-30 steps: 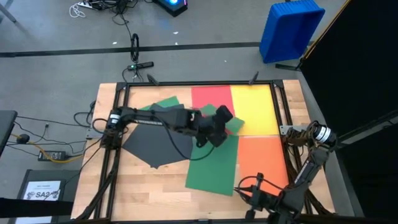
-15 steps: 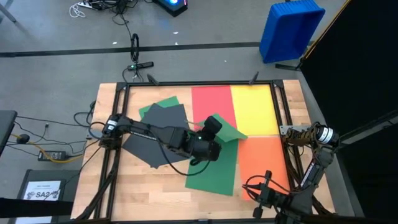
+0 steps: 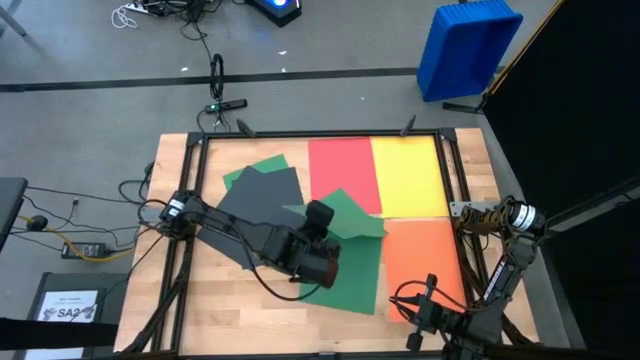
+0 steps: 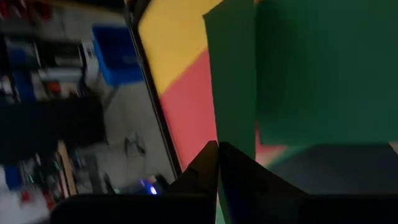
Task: Organize paper
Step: Stack the green colored paper on top of the green colored paper
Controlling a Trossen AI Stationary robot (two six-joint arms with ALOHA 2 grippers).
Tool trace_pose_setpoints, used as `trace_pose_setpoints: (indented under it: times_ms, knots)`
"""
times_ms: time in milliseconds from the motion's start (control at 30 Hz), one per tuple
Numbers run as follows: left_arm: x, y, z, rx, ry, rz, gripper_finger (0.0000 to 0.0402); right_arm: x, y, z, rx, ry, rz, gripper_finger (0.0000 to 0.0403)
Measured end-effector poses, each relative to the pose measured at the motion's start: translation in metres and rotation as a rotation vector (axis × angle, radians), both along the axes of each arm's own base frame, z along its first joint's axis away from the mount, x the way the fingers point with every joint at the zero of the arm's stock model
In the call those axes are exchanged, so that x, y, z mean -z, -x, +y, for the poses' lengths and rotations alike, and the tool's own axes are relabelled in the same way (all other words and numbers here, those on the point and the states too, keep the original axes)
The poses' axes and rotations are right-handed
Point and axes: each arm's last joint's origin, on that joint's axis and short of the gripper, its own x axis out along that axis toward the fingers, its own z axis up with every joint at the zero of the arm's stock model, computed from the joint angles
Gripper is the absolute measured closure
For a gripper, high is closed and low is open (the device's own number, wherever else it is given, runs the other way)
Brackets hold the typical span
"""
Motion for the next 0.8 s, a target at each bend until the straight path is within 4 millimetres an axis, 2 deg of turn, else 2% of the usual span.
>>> trace_pose_setpoints:
  times_ms: [100, 267, 433, 567, 800]
  knots:
    - [0.002, 0.008, -0.004, -0.063, 0.036, -0.008, 0.0402, 0.0, -0.002, -0.001, 0.011, -0.015, 0.009, 0.0403]
    - [0.003, 0.013, -0.023, -0.071, 0.162, -0.062, 0.0402, 0.003, -0.009, -0.005, 0.033, -0.046, 0.09, 0.0403]
    - [0.005, 0.008, -0.04, -0.057, 0.279, -0.127, 0.0402, 0.003, -0.014, -0.008, 0.046, -0.044, 0.116, 0.0403]
    - [0.024, 0.0, -0.052, -0.056, 0.304, -0.114, 0.0402, 0.004, -0.018, -0.011, 0.059, -0.062, 0.156, 0.0403]
    - [0.057, -0.014, -0.062, -0.129, 0.33, -0.106, 0.0402, 0.006, -0.019, -0.011, 0.063, -0.086, 0.202, 0.0403]
